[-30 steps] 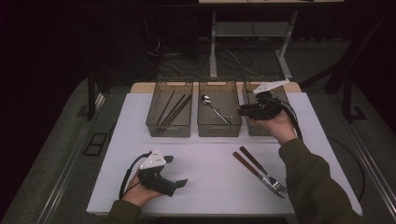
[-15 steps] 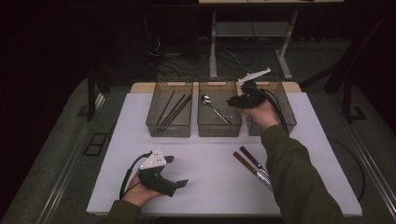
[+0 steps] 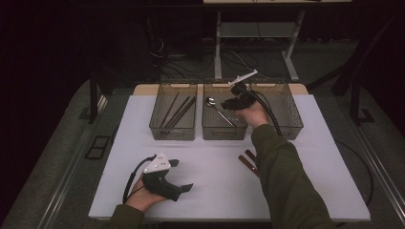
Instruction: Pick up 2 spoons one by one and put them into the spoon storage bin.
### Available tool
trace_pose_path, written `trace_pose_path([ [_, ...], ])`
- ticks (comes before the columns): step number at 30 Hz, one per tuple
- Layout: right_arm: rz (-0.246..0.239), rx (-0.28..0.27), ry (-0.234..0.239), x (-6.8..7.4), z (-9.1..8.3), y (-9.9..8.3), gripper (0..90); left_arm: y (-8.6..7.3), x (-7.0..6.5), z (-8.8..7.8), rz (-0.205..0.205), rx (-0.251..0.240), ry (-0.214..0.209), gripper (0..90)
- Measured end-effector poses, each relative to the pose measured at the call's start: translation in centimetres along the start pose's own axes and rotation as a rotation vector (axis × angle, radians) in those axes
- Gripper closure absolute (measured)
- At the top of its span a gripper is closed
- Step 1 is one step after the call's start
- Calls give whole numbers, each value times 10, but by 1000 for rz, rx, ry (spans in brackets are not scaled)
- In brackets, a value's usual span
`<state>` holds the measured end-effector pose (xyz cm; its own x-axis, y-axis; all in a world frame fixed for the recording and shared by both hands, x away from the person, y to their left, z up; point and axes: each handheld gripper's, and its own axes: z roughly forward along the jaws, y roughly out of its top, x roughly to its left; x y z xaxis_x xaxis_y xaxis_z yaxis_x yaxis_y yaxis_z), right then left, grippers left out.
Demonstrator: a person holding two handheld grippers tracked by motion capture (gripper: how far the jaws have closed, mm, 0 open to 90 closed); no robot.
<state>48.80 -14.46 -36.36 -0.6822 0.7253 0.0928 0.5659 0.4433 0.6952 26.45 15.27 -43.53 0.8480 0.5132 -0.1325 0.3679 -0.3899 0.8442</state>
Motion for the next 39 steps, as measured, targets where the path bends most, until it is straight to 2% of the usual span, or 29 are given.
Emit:
trace_pose_path([
  [2,-3,3,0,1,6,0,731,0,0,0,-4,0,0,6],
  [4,0,12,3,2,12,-1,731,1,1,0,17,0,-1,6],
  [6,-1,29,7,4,19,-2,729,0,0,0,0,2,-3,7],
  [8,1,45,12,4,25,-4,716,0,0,0,0,4,-3,7],
  [9,8,57,27,4,27,-5,664,0,0,0,0,4,-4,6],
  [11,24,49,4,4,28,-5,535,0,0,0,-1,3,-4,6],
  [12,42,42,10,3,27,-5,510,0,1,0,0,4,-4,6],
  [16,64,25,17,1,17,-4,443,0,1,1,21,8,-3,6],
  [17,71,21,23,0,14,-4,431,0,1,1,8,8,-3,7],
  [19,70,1,19,-1,8,-4,415,0,1,1,12,12,-4,6],
  [23,72,-47,46,2,-7,-5,384,0,1,1,12,10,-1,6],
  [25,62,-58,37,4,-14,-6,371,0,1,1,17,14,6,6],
  [32,64,-99,39,4,-37,-18,371,0,2,1,11,17,11,6],
  [39,45,-117,46,3,-56,-33,374,-1,1,1,5,14,12,6],
])
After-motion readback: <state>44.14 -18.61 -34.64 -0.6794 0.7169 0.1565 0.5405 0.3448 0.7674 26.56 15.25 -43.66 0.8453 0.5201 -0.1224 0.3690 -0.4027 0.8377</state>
